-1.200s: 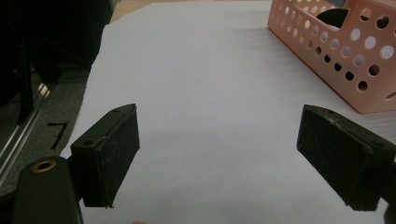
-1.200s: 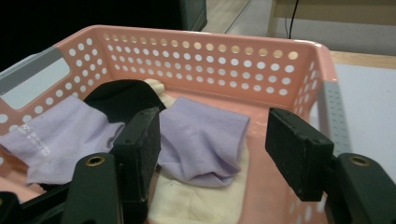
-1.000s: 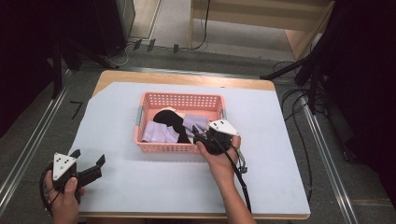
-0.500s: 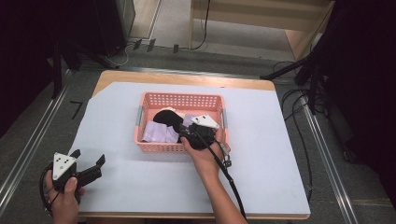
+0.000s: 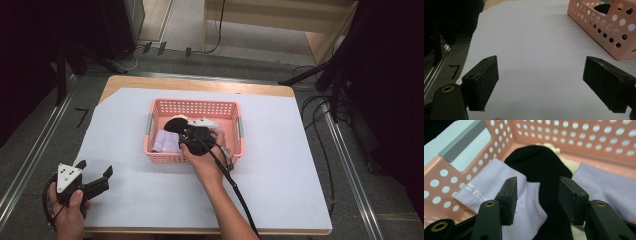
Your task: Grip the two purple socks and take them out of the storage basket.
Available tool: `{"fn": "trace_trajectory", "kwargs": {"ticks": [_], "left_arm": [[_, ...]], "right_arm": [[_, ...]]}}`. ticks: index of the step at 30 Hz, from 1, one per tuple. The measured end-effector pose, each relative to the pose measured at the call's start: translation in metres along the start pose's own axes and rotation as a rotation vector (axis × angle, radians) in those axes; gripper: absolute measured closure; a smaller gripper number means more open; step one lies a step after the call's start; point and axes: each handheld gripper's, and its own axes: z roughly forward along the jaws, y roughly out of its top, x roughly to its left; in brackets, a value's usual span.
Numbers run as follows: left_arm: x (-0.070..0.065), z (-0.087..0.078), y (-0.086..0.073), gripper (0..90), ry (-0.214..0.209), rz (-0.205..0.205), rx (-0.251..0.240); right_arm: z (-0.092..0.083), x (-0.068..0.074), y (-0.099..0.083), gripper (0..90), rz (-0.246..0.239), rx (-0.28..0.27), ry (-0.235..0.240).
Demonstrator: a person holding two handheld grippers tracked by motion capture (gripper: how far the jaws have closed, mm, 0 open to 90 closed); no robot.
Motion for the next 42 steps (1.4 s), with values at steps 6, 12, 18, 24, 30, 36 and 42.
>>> {"fn": "trace_trajectory", "kwargs": {"ticks": [6, 12, 18, 24, 30, 36, 42], "left_arm": [[0.0, 0.0, 0.0, 14.3, -0.001, -0.003, -0.001], [0.0, 0.0, 0.0, 14.3, 0.0, -0.005, -0.001], [0.0, 0.0, 0.0, 14.3, 0.0, -0.005, 0.0], [0.0, 0.001, 0.0, 14.3, -0.001, -0.008, 0.0], [0.001, 0.001, 0.0, 14.3, -0.004, -0.008, 0.002], [0.001, 0.001, 0.0, 14.3, -0.003, -0.008, 0.004], [0.0, 0.001, 0.001, 14.4, -0.001, -0.001, 0.009]], "right_arm": [[0.003, -0.005, 0.005, 56.2, 0.076, 0.09, 0.02], [0.005, -0.011, 0.01, 61.6, 0.133, 0.164, 0.024], [0.01, -0.015, 0.016, 65.6, 0.181, 0.256, 0.04], [0.014, -0.02, 0.02, 80.7, 0.208, 0.317, 0.056], [0.006, -0.026, 0.021, 90.0, 0.226, 0.271, 0.078], [-0.025, -0.046, 0.031, 90.0, 0.234, 0.091, -0.072], [-0.029, -0.034, 0.034, 90.0, 0.139, 0.047, -0.003]]}}
